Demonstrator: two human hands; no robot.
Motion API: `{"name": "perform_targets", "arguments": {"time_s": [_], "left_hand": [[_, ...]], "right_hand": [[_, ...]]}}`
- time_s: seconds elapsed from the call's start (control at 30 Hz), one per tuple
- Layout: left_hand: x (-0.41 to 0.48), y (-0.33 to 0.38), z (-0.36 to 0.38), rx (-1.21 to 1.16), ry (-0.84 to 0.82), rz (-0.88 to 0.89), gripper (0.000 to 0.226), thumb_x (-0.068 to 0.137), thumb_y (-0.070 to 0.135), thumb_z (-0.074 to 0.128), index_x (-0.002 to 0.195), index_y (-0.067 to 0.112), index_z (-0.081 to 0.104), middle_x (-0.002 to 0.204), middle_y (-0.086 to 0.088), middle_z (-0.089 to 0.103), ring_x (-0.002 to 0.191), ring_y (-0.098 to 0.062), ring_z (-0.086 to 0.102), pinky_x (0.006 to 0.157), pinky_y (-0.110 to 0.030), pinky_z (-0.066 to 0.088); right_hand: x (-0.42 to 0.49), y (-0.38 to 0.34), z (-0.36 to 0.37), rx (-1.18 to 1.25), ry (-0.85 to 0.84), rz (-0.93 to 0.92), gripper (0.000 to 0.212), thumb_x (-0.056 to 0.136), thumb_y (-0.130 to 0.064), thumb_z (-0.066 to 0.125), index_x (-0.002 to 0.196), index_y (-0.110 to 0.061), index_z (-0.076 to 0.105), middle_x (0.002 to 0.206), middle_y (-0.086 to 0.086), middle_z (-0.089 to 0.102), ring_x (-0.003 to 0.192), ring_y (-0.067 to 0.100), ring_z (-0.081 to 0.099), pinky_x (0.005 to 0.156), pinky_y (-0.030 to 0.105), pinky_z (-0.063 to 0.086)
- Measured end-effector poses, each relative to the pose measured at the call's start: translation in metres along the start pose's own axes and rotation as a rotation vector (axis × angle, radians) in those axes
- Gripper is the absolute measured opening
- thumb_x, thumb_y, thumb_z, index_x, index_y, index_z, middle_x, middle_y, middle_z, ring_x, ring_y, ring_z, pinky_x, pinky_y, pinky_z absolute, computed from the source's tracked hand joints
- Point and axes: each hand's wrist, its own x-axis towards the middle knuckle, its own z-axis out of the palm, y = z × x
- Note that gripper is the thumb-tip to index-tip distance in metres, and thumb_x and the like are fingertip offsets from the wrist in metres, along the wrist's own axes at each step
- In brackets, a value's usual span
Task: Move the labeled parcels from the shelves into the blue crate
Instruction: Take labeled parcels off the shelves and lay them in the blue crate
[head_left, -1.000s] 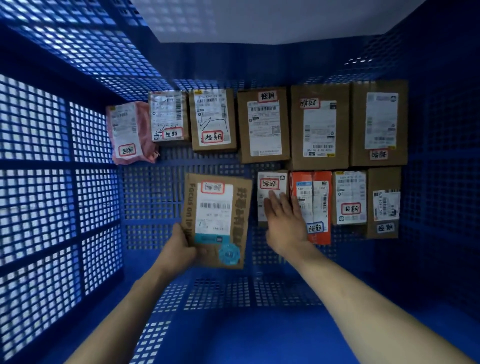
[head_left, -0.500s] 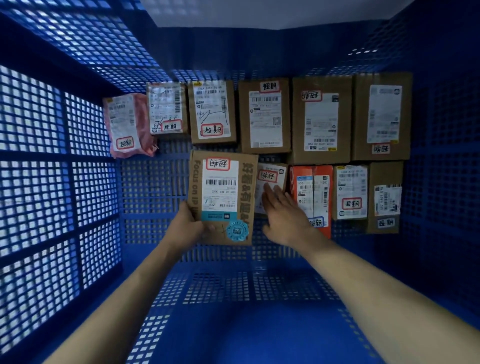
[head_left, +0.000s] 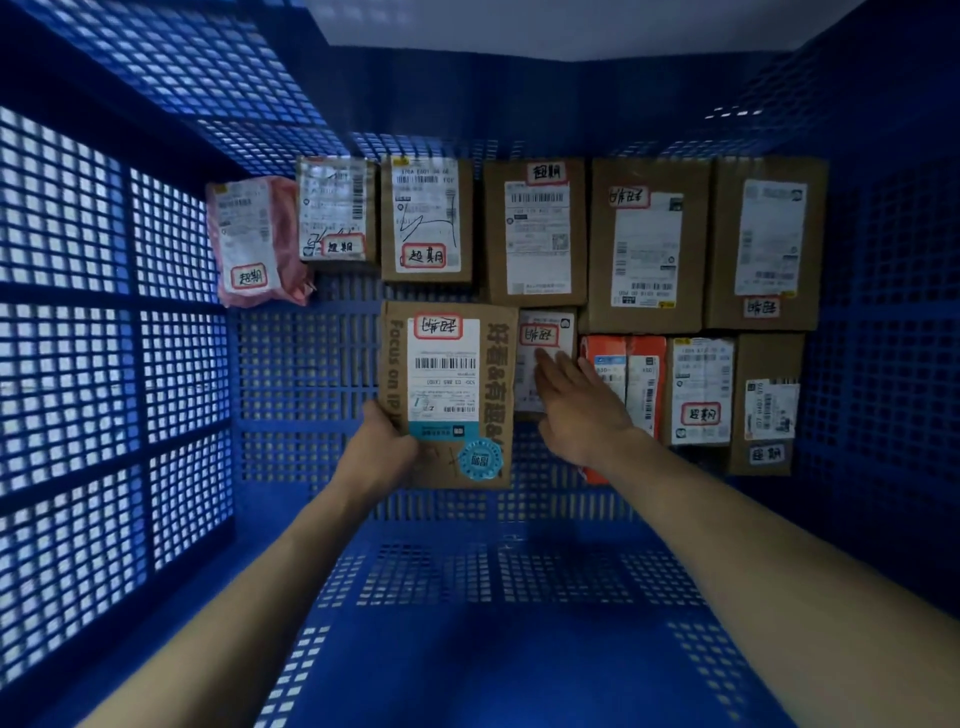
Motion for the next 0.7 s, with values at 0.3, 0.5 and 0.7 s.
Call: {"name": "perform_targets", "arguments": {"time_s": [0.3, 0.5, 0.7], "left_hand": [[-0.030, 0.014, 0.001, 0.106, 0.157, 0.106, 0.105, 0.063, 0.033, 0.079, 0.148, 0.022, 0.017, 0.142, -0.009, 0.050, 0.129, -0.031, 0.050, 0.101, -0.054, 0.048], [-0.146, 0.078, -0.007, 0.435, 0.361, 0.521, 0.079, 0.072, 0.029, 0.073, 0.142, 0.011, 0.040, 0.134, -0.010, 0.054, 0.125, -0.029, 0.047, 0.101, -0.047, 0.045], [-0.322, 0.157, -0.044, 0.714, 0.426, 0.833, 0.083, 0.064, 0.028, 0.083, 0.137, 0.008, 0.053, 0.130, -0.007, 0.063, 0.117, -0.031, 0.058, 0.099, -0.048, 0.050]], "right_hand": [[-0.042, -0.021, -0.043, 0.141, 0.073, 0.103, 0.072, 0.097, -0.029, 0.042, 0.155, -0.007, 0.005, 0.163, 0.011, -0.005, 0.150, 0.027, -0.005, 0.122, 0.039, -0.003], [-0.140, -0.042, -0.123, 0.224, 0.271, 0.116, 0.073, 0.093, -0.024, 0.051, 0.155, -0.011, 0.014, 0.163, 0.010, 0.012, 0.149, 0.028, 0.012, 0.122, 0.042, 0.006], [-0.289, -0.068, -0.252, 0.283, 0.527, 0.143, 0.069, 0.088, -0.025, 0.063, 0.149, -0.016, 0.033, 0.154, 0.007, 0.037, 0.142, 0.027, 0.033, 0.118, 0.044, 0.025]]}}
